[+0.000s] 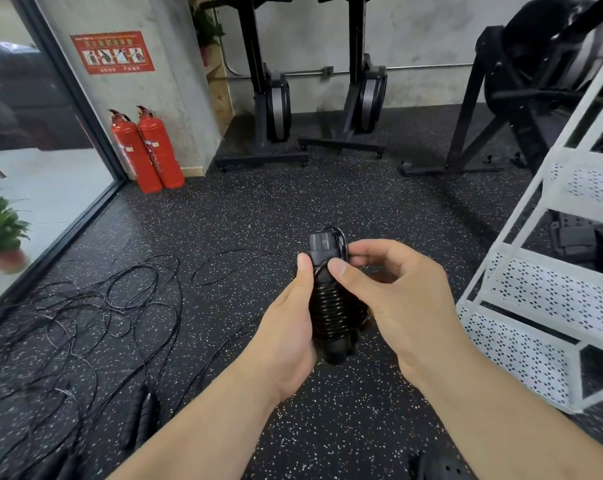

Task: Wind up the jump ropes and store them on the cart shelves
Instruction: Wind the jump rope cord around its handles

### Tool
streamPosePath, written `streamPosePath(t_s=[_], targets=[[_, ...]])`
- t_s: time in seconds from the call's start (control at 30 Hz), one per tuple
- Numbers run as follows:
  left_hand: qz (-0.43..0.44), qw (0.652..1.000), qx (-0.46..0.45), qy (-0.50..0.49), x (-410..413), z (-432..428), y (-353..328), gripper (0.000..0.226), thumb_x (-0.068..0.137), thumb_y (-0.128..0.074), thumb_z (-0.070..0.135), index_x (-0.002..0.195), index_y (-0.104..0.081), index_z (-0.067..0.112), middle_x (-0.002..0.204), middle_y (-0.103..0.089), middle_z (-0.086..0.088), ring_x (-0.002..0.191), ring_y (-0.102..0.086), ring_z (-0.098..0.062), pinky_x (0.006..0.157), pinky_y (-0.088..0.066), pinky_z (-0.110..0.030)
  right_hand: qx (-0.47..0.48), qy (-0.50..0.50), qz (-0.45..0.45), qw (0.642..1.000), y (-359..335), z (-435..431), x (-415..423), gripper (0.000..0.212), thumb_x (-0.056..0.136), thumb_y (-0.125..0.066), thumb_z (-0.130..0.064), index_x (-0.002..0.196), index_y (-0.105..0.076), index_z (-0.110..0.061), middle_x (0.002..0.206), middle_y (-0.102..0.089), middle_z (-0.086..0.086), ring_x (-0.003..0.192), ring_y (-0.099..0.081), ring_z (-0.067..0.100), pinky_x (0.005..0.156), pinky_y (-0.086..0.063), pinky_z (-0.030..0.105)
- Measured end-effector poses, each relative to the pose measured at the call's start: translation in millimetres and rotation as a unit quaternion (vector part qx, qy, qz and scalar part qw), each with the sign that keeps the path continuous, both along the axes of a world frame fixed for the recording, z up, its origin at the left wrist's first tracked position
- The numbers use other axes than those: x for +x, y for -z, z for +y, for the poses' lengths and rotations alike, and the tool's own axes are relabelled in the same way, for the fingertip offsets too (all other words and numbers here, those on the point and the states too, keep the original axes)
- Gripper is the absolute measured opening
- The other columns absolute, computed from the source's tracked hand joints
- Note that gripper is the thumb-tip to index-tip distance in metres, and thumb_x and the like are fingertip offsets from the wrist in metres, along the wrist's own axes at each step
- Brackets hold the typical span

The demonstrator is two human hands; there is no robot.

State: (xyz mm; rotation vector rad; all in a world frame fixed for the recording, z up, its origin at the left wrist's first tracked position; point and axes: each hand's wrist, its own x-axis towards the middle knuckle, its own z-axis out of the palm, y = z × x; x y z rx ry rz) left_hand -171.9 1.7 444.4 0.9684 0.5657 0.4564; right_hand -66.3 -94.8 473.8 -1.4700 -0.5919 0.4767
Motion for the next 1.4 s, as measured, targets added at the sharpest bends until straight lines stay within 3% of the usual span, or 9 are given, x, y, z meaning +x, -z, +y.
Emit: streamPosePath(t_s=[0.2, 0.33, 0.47, 0.77, 0.9, 1.03, 1.1, 1.27, 1.4], targets=[[0.006, 0.999, 0.044, 0.011, -1.8, -3.1, -1.3, 0.058, 0.100, -0.048, 0.063, 0.142, -0.066, 0.027, 0.136, -0.073, -0.012, 0.128, -0.068, -0.037, 0.105, -0.054, -0.058, -0.025, -0.044, -0.020, 0.999, 1.2, 1.2, 8.4, 0.018, 0.084, -0.090, -0.032, 0.098, -0.079, -0.028, 0.096, -0.078, -0.008, 0.086, -0.070, 0.010, 0.078, -0.054, 0.033], [-0.013, 0.997, 0.081, -0.009, -0.3, -5.3, 0.5, 0.049, 0.101, -0.052, 0.057, 0.137, -0.069, 0.029, 0.131, -0.074, -0.011, 0.124, -0.067, -0.045, 0.102, -0.054, -0.069, -0.036, -0.046, -0.070, 0.996, 5.0, 2.3, 6.9, 0.013, 0.090, -0.084, -0.030, 0.098, -0.074, -0.029, 0.092, -0.075, -0.007, 0.083, -0.068, 0.009, 0.078, -0.056, 0.031], [-0.019, 0.994, 0.099, -0.030, 0.6, -7.1, -1.1, 0.042, 0.099, -0.054, 0.058, 0.127, -0.073, 0.033, 0.123, -0.077, -0.012, 0.120, -0.066, -0.049, 0.097, -0.055, -0.072, -0.027, -0.063, -0.058, 0.996, 4.6, 3.9, 6.4, 0.013, 0.092, -0.083, -0.030, 0.098, -0.072, -0.029, 0.088, -0.072, -0.007, 0.075, -0.062, 0.007, 0.069, -0.049, 0.028], [-0.005, 0.989, 0.142, -0.047, 0.9, -5.8, -1.4, 0.050, 0.099, -0.051, 0.059, 0.129, -0.072, 0.026, 0.121, -0.079, -0.005, 0.114, -0.075, -0.033, 0.097, -0.060, -0.060, -0.037, -0.036, -0.091, 0.994, 4.1, 10.6, 0.4, 0.010, 0.092, -0.081, -0.031, 0.097, -0.073, -0.027, 0.086, -0.073, -0.007, 0.076, -0.066, 0.008, 0.074, -0.056, 0.034], [-0.009, 0.985, 0.162, -0.051, 0.8, -3.1, 1.1, 0.047, 0.104, -0.049, 0.057, 0.132, -0.069, 0.025, 0.121, -0.078, -0.007, 0.107, -0.074, -0.032, 0.081, -0.061, -0.048, -0.024, -0.016, -0.122, 0.992, 6.7, 9.1, -6.4, 0.007, 0.094, -0.078, -0.028, 0.099, -0.075, -0.032, 0.085, -0.075, -0.010, 0.077, -0.069, 0.011, 0.077, -0.059, 0.038], [-0.002, 0.985, 0.166, -0.054, -0.3, 2.5, 2.8, 0.042, 0.101, -0.053, 0.062, 0.120, -0.070, 0.028, 0.097, -0.072, -0.011, 0.083, -0.065, -0.029, 0.071, -0.054, -0.045, -0.013, -0.038, -0.107, 0.993, 4.0, 6.9, -11.3, 0.023, 0.102, -0.068, -0.014, 0.105, -0.077, -0.035, 0.079, -0.072, -0.011, 0.064, -0.062, 0.007, 0.058, -0.050, 0.023], [-0.007, 0.984, 0.169, -0.052, -0.6, 4.7, 4.2, 0.038, 0.102, -0.054, 0.060, 0.119, -0.069, 0.029, 0.096, -0.068, -0.012, 0.086, -0.063, -0.027, 0.075, -0.053, -0.043, -0.012, -0.045, -0.089, 0.995, 1.3, 6.9, -11.3, 0.024, 0.102, -0.068, -0.012, 0.103, -0.079, -0.033, 0.075, -0.070, -0.008, 0.060, -0.059, 0.011, 0.054, -0.048, 0.023], [-0.001, 0.979, 0.202, -0.028, -2.6, 7.7, 5.6, 0.026, 0.111, -0.051, 0.043, 0.123, -0.066, 0.027, 0.099, -0.072, -0.011, 0.086, -0.066, -0.025, 0.077, -0.058, -0.041, -0.018, -0.044, 0.067, 0.997, -2.6, 8.9, -5.8, 0.014, 0.096, -0.075, -0.013, 0.096, -0.082, -0.025, 0.074, -0.064, 0.006, 0.057, -0.051, 0.014, 0.046, -0.038, 0.028], [0.016, 0.976, 0.217, -0.027, -2.9, 8.3, 6.4, 0.023, 0.109, -0.054, 0.047, 0.122, -0.066, 0.032, 0.101, -0.072, -0.005, 0.091, -0.067, -0.024, 0.083, -0.057, -0.045, -0.057, -0.051, 0.039, 0.996, -1.1, 9.2, -4.7, 0.006, 0.098, -0.076, -0.018, 0.100, -0.078, -0.024, 0.075, -0.069, -0.002, 0.058, -0.056, 0.012, 0.047, -0.041, 0.024]])
